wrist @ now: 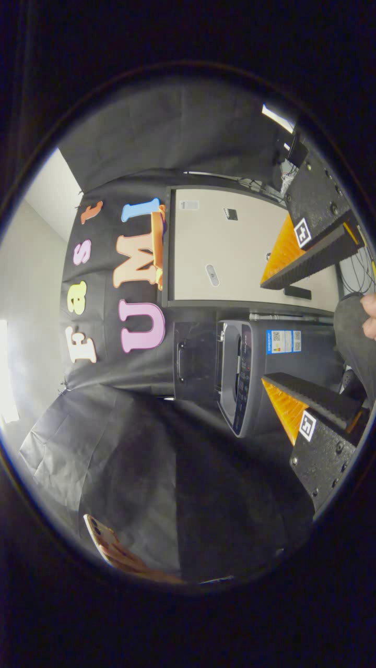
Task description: Put the clothes into the washing machine and then close the washing machine lid.
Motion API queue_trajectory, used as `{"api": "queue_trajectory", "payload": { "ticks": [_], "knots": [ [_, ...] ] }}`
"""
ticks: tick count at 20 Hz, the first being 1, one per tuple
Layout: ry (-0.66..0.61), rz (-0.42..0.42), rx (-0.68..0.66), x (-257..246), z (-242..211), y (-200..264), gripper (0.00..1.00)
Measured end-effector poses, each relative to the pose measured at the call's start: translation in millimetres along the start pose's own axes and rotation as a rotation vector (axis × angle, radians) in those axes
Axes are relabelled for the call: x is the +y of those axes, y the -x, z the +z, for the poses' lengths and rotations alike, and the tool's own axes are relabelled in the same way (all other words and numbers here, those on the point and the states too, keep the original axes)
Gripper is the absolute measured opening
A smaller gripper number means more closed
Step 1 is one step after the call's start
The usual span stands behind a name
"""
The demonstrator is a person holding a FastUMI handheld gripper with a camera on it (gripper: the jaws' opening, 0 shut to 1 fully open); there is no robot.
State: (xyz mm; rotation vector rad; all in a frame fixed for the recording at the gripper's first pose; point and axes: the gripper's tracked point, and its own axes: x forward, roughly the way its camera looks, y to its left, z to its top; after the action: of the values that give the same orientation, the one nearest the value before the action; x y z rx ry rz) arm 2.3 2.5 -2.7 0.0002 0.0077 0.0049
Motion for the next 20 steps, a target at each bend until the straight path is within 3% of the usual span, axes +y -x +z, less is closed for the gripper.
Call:
{"api": "queue_trajectory", "payload": {
  "ticks": [20],
  "knots": [
    [-0.012,-0.010,-0.010,-5.2,5.3,-3.2,0.97]
  ]
}}
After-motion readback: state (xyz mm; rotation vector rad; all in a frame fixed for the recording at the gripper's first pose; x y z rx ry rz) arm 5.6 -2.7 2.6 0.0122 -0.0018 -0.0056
